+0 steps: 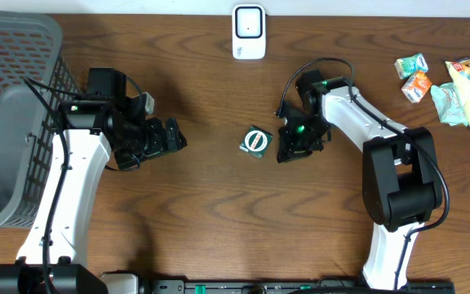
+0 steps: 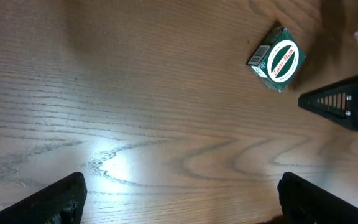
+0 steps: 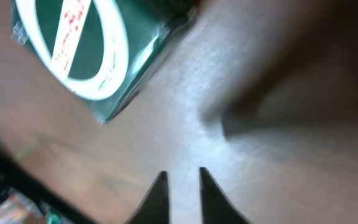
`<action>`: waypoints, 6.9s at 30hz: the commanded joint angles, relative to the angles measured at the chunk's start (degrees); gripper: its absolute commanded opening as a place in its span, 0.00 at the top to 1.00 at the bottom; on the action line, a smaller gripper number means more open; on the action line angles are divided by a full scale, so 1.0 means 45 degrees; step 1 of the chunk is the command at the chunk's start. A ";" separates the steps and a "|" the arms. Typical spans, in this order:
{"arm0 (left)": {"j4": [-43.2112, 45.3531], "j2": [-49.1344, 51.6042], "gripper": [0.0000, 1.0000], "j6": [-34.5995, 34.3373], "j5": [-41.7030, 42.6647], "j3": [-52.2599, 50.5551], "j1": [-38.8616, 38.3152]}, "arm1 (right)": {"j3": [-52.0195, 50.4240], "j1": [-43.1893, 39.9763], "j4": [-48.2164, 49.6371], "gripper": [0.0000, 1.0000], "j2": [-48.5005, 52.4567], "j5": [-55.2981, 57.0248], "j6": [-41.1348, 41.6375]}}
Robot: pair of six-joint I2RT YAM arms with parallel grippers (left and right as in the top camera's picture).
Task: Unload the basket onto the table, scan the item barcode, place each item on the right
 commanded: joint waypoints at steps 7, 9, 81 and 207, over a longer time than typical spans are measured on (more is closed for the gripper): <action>-0.0029 0.0092 0.02 0.0170 0.0068 -0.0024 -0.0029 | 0.0165 0.0865 -0.0058 0.98 -0.0126 -0.0952 0.0034; -0.0029 0.0092 0.02 0.0170 0.0068 -0.0024 -0.0029 | 0.0165 0.1151 0.0476 0.98 -0.0126 -0.0937 0.0393; -0.0029 0.0092 0.02 0.0170 0.0068 -0.0024 -0.0029 | 0.0801 0.2312 0.6275 0.82 -0.1987 0.5085 0.4172; -0.0029 0.0092 0.02 0.0170 0.0068 -0.0024 -0.0029 | 0.1326 0.1049 0.7674 0.46 0.0544 0.2293 0.0743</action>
